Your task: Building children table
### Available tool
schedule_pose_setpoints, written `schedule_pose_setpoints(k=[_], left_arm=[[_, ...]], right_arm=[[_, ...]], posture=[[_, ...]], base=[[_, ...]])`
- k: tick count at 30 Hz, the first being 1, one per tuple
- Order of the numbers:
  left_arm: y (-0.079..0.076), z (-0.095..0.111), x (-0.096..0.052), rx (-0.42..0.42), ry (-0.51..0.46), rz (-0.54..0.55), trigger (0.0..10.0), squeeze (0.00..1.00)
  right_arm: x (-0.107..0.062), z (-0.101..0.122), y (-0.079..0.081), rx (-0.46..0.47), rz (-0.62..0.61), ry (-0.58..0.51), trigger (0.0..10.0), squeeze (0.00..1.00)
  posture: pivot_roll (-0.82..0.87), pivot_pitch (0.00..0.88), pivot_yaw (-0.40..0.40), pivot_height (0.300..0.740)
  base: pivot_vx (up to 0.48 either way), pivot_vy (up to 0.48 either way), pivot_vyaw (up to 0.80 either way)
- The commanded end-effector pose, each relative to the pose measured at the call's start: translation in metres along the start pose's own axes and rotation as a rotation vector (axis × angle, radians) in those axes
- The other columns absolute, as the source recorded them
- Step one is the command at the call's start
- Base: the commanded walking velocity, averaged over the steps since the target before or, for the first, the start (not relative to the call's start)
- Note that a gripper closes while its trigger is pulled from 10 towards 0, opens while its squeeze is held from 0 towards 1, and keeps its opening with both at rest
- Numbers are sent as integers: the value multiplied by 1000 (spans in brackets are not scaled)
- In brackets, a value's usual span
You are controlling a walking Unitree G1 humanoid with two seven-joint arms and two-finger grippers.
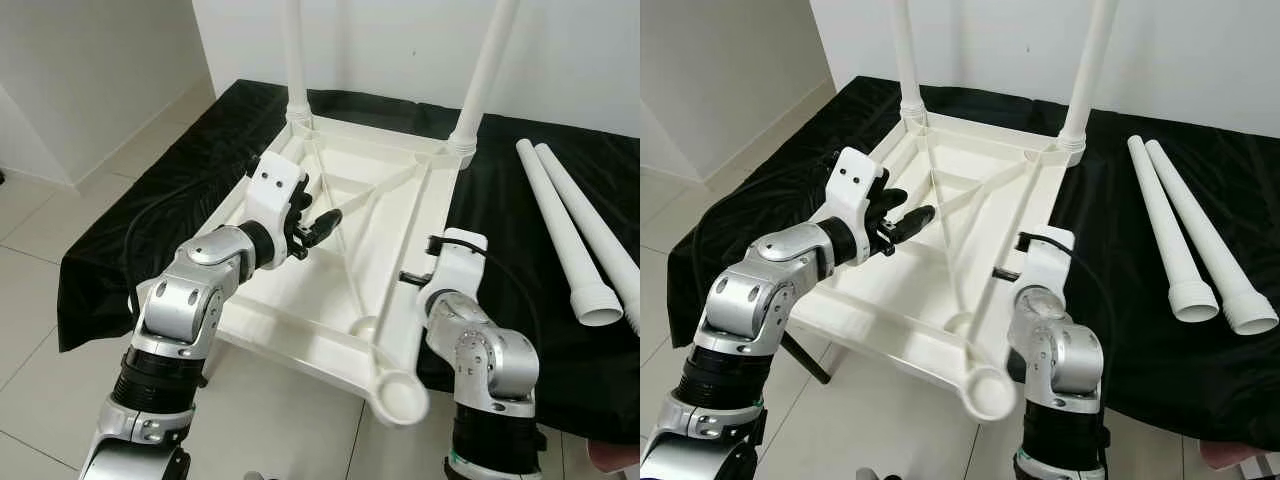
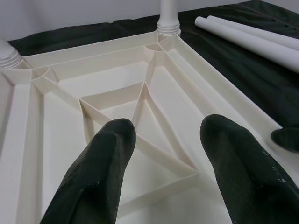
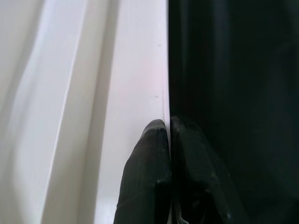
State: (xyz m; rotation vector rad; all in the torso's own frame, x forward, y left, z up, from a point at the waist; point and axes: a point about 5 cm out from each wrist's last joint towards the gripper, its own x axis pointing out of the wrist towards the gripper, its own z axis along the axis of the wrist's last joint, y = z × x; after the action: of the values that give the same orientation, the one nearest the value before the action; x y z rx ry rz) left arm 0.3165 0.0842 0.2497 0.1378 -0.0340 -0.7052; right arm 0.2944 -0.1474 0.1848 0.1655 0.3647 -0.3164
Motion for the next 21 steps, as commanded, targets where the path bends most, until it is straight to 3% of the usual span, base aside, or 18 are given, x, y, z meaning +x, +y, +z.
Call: schedule_pose_setpoints(k=[1,14,15,21], left_arm=[[2,-3,-4,-13,12,41,10000,0],[-1,-1,-10,-30,10,53,10000,0],[-1,0,-14,-36,10,61,10000,0],[-1,2,-18,-44,11,65,10000,0]], right_arm=[[1,-9,3,-3,15,58,0,0],[15,0,9,7,-3,21,0,0],[24,4,12,1,5,-12,0,0],[36,10,15,-2,19,-58,0,0]], posture=[[-66,141,50,740],[-50,173,49,740],[-43,191,49,740],[-38,208,55,740]], base=[[0,0,0],[0,0,0],[0,0,0],[0,0,0]])
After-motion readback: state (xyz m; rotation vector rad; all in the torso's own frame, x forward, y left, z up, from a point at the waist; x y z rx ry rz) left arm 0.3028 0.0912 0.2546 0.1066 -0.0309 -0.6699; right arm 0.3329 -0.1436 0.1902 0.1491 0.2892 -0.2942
